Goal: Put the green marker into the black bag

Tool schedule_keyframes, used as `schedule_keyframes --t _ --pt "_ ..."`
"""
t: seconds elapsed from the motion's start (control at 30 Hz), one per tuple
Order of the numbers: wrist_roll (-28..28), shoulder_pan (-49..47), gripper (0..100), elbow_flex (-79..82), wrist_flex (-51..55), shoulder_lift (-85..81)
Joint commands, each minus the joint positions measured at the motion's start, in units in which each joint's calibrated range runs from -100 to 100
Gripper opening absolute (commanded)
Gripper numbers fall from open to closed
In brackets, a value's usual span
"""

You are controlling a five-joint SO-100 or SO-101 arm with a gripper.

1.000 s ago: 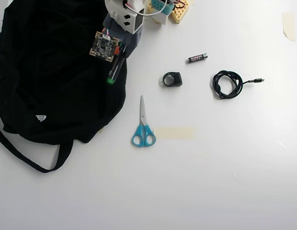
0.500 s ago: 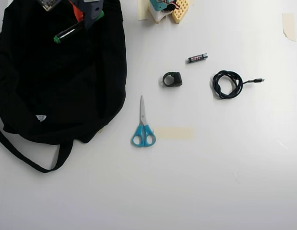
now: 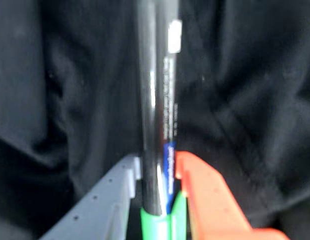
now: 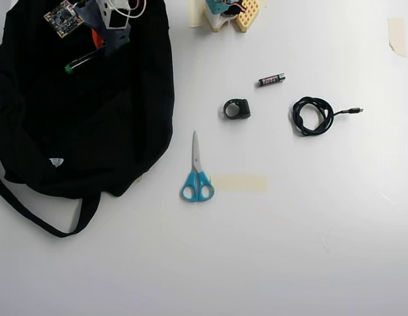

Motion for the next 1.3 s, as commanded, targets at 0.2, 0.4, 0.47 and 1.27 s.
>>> schedule_keyframes --t 0.2,0.4,0.47,1.27 --pt "5.02 0.81 11 -11.06 -0.68 6.10" --pt "5.28 -0.91 14 -13.22 -0.85 6.18" --pt "5.07 -1.50 14 -13.31 -0.68 6.10" --pt "-7.41 -62.61 2 5.92 19.39 -39.54"
